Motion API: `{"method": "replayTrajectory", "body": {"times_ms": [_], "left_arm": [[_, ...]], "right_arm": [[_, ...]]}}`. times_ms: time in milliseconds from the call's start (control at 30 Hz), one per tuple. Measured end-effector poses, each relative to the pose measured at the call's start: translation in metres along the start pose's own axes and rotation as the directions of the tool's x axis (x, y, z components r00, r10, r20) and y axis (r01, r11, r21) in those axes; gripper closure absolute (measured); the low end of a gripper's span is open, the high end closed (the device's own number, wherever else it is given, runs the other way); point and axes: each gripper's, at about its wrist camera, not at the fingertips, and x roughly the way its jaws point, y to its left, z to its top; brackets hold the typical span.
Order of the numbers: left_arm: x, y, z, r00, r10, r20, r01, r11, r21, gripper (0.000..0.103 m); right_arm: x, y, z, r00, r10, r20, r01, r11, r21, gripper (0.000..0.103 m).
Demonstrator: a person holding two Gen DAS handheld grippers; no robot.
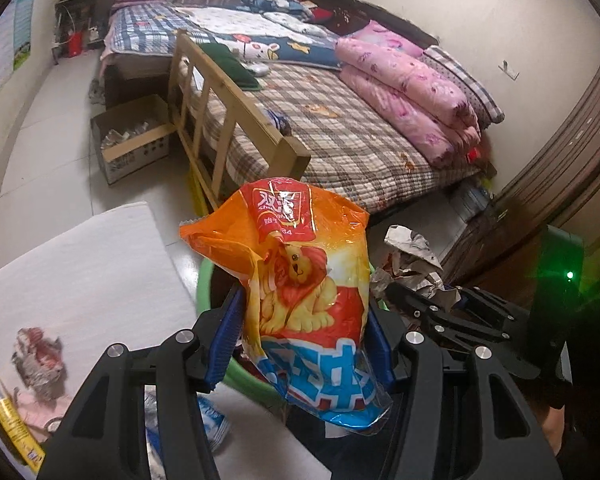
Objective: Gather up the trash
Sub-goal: 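Carry both items over the green bin and open both tools to drop them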
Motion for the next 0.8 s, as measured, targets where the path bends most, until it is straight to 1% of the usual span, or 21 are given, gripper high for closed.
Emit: {"method": "replayTrajectory", "body": {"times_ms": [133,300,400,433,467,500,533,567,600,633,733,800], "left_arm": [[0.025,0.0,0.003,0.999,-0.001,-0.039,0.001,1.0,-0.002,0.05],[0.05,0.001,0.006,0.997,-0.004,-0.083,0.004,1.0,-0.001,0.049],[0.062,0.003,0.005,0.995,-0.013,-0.098,0.012,1.0,-0.011,0.047],[0.064,0.004,0.006,0.995,-0.014,-0.101,0.012,1.0,-0.015,0.044],[0.066,0.005,0.007,0.995,-0.012,-0.101,0.01,1.0,-0.02,0.043],[0.068,0.008,0.008,0.995,-0.009,-0.095,0.005,0.999,-0.035,0.037],[0.067,0.011,0.009,0.996,-0.009,-0.09,0.005,0.999,-0.045,0.029],[0.064,0.015,0.01,0.997,-0.019,-0.075,0.014,0.998,-0.066,0.027],[0.062,0.019,0.011,0.998,-0.029,-0.061,0.024,0.996,-0.082,0.022],[0.059,0.022,0.012,0.998,-0.033,-0.05,0.028,0.995,-0.095,0.015],[0.052,0.033,0.011,0.999,-0.034,-0.029,0.03,0.991,-0.129,0.008],[0.047,0.039,0.011,0.999,-0.032,-0.025,0.028,0.988,-0.15,0.008]], "right_arm": [[0.016,-0.011,-0.003,1.0,0.003,-0.027,-0.002,1.0,0.017,0.062],[0.033,-0.016,-0.009,0.998,0.01,-0.065,-0.009,1.0,0.017,0.062],[0.042,-0.017,-0.011,0.997,0.011,-0.079,-0.01,1.0,0.021,0.061],[0.044,-0.016,-0.011,0.996,0.011,-0.083,-0.009,1.0,0.021,0.06],[0.046,-0.016,-0.011,0.996,0.01,-0.087,-0.009,1.0,0.019,0.056],[0.047,-0.014,-0.011,0.996,0.005,-0.093,-0.005,1.0,0.009,0.045],[0.048,-0.013,-0.01,0.996,-0.003,-0.092,0.003,1.0,0.001,0.036],[0.047,-0.012,-0.01,0.996,-0.014,-0.084,0.013,1.0,-0.009,0.022],[0.045,-0.009,-0.01,0.997,-0.028,-0.073,0.026,0.999,-0.026,0.017],[0.045,-0.007,-0.01,0.997,-0.033,-0.071,0.03,0.999,-0.037,0.017],[0.044,-0.004,-0.01,0.997,-0.034,-0.072,0.031,0.999,-0.041,0.012],[0.041,-0.001,-0.009,0.997,-0.032,-0.069,0.029,0.999,-0.041,0.01]]}}
